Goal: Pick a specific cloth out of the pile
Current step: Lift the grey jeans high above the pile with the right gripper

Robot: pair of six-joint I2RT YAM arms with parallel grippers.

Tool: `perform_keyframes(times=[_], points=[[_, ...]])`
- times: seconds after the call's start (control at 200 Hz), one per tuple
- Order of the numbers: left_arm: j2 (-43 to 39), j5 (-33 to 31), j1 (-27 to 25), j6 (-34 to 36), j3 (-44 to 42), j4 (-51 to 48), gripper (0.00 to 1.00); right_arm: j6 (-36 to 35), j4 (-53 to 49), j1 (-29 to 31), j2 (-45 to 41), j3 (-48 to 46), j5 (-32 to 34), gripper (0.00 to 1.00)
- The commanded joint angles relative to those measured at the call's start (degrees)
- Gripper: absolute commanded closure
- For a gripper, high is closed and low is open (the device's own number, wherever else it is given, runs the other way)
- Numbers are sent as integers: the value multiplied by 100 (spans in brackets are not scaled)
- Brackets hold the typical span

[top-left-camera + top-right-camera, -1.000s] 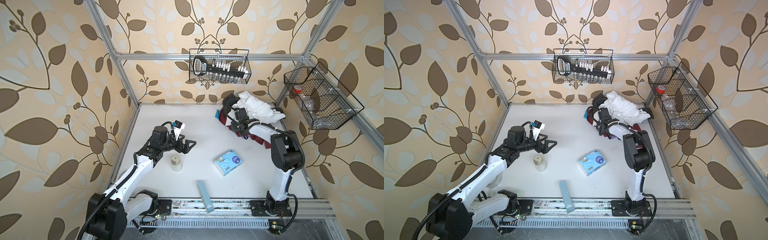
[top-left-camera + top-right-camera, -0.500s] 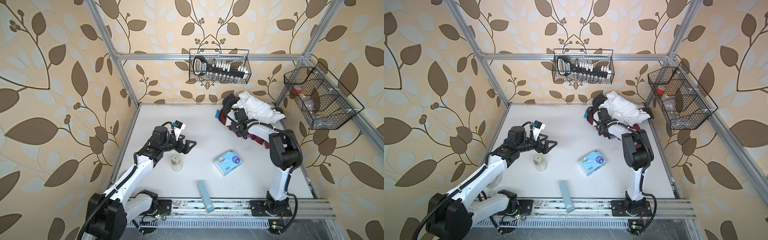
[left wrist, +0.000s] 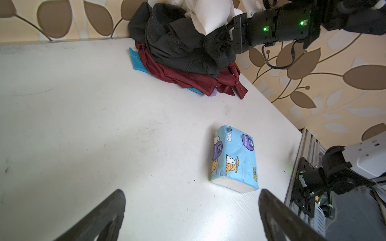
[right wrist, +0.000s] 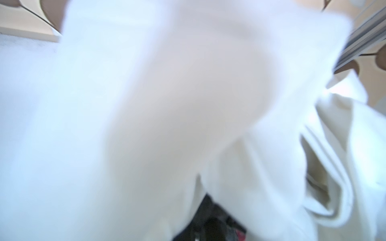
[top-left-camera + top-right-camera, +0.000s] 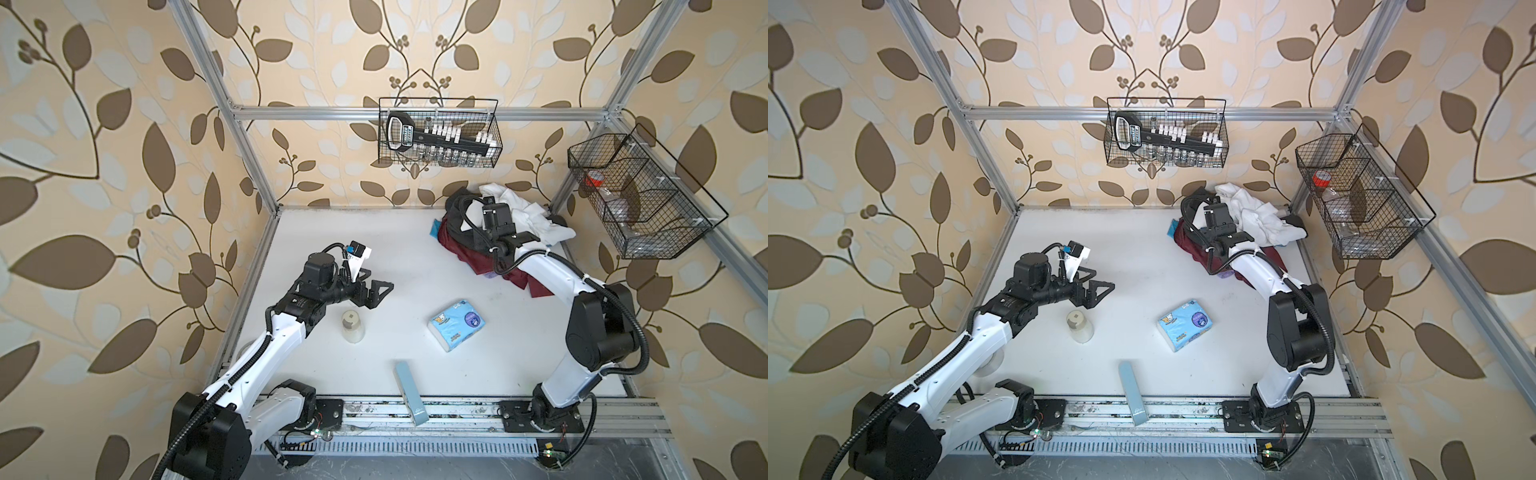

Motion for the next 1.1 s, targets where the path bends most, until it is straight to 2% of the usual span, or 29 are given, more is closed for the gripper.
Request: perform_keyframes(times=[0.0, 0.315, 0.88, 0.98, 1.095], points=[[-201, 130, -74, 68, 39, 165, 1, -173, -170, 16, -409, 361, 139, 100], [-343, 60, -172, 103, 19, 147, 1, -398, -605, -135, -963, 1346, -65, 100], [-351, -20, -242, 139, 53, 95, 1, -881, -943, -383, -692, 4703, 430, 100], [-334, -26, -243, 140, 61, 87, 1, -1072, -815, -385, -654, 4840, 663, 100], [-308, -37, -250, 156, 63, 77, 1, -1326, -585, -433, -627, 4434, 990, 100]])
